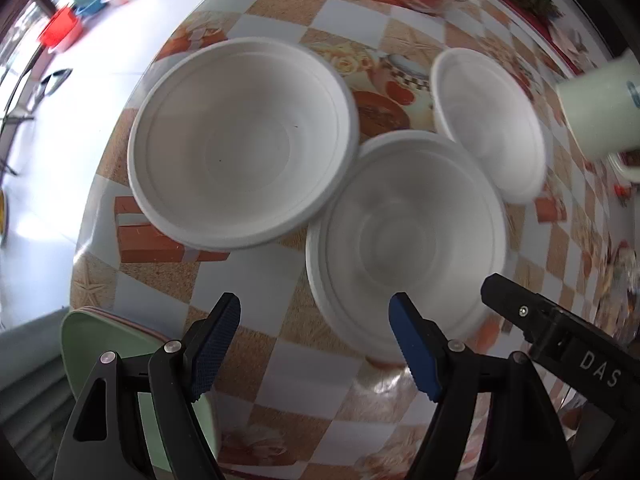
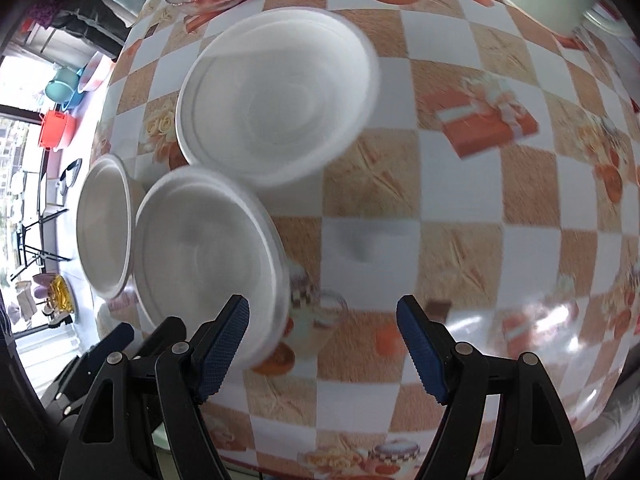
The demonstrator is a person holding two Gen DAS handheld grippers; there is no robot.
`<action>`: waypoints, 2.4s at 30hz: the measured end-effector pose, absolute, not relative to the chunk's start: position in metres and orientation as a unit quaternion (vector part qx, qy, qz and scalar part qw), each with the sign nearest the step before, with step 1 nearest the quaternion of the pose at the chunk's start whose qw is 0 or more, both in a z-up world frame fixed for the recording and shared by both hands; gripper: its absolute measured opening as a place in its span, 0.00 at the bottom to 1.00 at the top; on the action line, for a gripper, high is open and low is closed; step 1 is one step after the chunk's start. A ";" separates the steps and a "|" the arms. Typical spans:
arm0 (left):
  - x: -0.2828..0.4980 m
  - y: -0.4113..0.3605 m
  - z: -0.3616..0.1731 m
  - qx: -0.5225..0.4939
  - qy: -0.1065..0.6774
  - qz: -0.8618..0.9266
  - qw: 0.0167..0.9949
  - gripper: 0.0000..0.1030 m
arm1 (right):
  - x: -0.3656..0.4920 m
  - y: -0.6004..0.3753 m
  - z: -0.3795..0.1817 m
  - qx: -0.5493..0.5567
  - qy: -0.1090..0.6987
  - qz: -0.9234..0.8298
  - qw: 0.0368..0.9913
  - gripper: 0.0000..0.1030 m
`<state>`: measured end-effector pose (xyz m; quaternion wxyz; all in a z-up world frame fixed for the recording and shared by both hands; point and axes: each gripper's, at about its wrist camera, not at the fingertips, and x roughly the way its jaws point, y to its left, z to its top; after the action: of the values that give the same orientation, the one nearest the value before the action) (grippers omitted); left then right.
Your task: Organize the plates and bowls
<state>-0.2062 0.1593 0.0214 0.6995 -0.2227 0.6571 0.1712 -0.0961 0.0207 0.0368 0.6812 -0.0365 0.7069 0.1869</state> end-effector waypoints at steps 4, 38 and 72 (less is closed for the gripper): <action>-0.200 0.163 0.011 -0.243 0.660 0.185 0.687 0.77 | -0.087 0.032 0.027 -0.046 0.709 0.192 0.677 0.75; -0.226 0.035 -0.007 -0.071 0.707 0.017 0.704 0.26 | -0.169 -0.050 -0.009 -0.045 0.759 0.183 0.624 0.21; -0.274 0.019 0.020 0.012 0.703 -0.032 0.710 0.76 | -0.202 -0.190 0.029 0.013 0.723 0.093 0.684 0.84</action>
<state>-0.2739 0.0188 0.0198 0.7099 0.0123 0.7035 -0.0324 -0.2021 -0.1903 0.0289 0.6843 0.0125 0.7231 0.0931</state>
